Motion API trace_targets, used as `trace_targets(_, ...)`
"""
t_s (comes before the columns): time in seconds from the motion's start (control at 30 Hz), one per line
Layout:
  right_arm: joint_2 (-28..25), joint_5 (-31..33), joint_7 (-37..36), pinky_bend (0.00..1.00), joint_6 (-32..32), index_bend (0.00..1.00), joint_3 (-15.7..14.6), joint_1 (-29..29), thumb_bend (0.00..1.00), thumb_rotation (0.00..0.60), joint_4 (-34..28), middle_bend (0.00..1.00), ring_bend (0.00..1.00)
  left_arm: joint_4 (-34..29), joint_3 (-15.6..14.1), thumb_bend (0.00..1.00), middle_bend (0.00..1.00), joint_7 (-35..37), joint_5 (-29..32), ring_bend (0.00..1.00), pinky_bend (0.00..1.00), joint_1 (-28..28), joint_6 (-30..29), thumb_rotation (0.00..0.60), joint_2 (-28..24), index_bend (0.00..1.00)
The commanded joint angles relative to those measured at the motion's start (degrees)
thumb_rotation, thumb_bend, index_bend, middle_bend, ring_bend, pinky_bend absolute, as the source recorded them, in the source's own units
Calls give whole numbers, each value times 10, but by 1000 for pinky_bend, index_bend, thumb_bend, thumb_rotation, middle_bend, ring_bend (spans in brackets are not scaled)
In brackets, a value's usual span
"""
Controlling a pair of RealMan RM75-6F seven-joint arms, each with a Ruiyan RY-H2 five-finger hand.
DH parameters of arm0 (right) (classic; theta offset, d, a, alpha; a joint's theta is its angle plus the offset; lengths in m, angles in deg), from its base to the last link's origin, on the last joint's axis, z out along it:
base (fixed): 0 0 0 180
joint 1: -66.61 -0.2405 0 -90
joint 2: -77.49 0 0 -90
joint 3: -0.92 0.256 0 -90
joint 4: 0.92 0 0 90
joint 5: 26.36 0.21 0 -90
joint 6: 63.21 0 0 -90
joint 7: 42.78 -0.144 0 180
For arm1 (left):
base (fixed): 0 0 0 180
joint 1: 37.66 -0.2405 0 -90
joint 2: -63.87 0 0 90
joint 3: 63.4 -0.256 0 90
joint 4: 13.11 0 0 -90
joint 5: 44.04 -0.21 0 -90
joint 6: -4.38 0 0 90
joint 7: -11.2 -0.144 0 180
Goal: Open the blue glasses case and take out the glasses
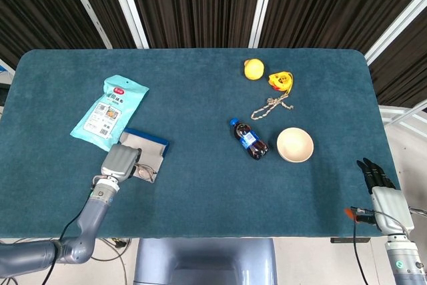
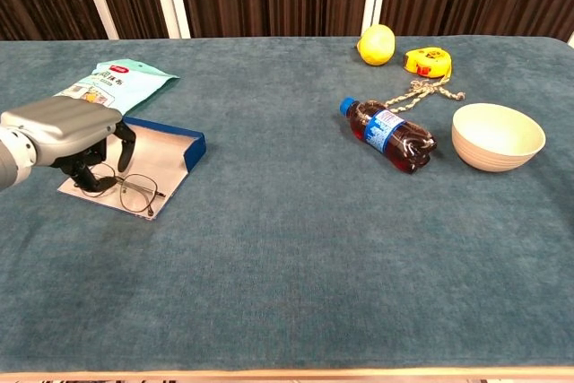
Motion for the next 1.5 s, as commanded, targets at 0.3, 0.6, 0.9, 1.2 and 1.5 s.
trace_targets(0.3,-1,1,-1,208,-1,0,0,0,170,600,-1,0,0,6,4,360,1000,-3,2,950,1000,5,4,600,15,547)
trace_targets(0.6,-2,3,-4,208,-3,0,0,0,170,600,-3,0,0,9,3,449,1000,-4,5,951,1000,4,6,600,18,594)
trace_targets(0.9,-3,4,-5,208,-4,0,0,0,169,600,-5,0,0,2,4,500,1000,0,0,952,1000,2,3,600,17,639)
trace_targets(1.2,-3,5,-5,209,-5,0,0,-1,170,600,-5,0,0,-64,22,499,1000,-8,-10,952,1000,18,-2,600,29,638)
trace_targets(1.5,-3,5,-7,208,-5,0,1,-1,169,600,-4,0,0,-70,39,499,1000,-54,12,952,1000,53,-4,600,102,628)
